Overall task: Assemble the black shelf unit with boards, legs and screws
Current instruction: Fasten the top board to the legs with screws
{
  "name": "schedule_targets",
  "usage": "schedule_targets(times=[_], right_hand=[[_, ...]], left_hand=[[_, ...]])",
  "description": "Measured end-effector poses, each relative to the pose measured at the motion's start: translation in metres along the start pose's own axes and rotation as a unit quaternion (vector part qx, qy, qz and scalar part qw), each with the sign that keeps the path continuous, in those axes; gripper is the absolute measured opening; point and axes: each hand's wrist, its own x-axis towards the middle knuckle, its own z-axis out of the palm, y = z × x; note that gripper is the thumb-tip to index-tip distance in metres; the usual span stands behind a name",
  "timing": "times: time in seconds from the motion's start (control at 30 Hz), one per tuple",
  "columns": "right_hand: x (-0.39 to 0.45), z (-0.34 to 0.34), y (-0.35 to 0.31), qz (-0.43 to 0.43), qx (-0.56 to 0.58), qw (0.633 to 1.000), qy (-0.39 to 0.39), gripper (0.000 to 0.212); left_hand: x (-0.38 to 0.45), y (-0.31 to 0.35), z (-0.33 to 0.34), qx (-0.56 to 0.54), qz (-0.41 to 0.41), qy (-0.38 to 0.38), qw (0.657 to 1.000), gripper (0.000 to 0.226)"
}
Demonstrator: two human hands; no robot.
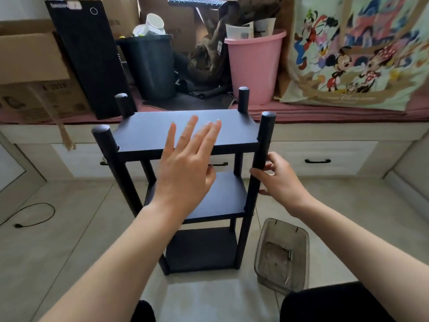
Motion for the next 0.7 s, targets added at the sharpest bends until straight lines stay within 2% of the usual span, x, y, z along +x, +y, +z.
schedule_targets(times=[0.1,0.23,0.43,0.7], right_hand=[[-0.012,-0.004,-0.001,0.000,0.006,1.000,-0.007,0.016],[-0.021,-0.008,-0.003,-0.025,0.014,0.999,-0.027,0.020],[-0.019,-0.010,-0.008,-0.052,-0.017,0.998,-0.041,0.025],[-0.016,-0.011,-0.013,-0.035,0.003,0.997,-0.068,0.030]], left_hand=[[0.009,0.017,0.015,0.023,0.018,-0.013,0.999,0.069],[0.023,0.031,0.032,0.070,0.010,0.027,0.997,0.048],[0.035,0.036,0.042,0.125,-0.033,0.069,0.989,0.035],[0.044,0.032,0.040,0.141,-0.053,0.055,0.987,0.029]])
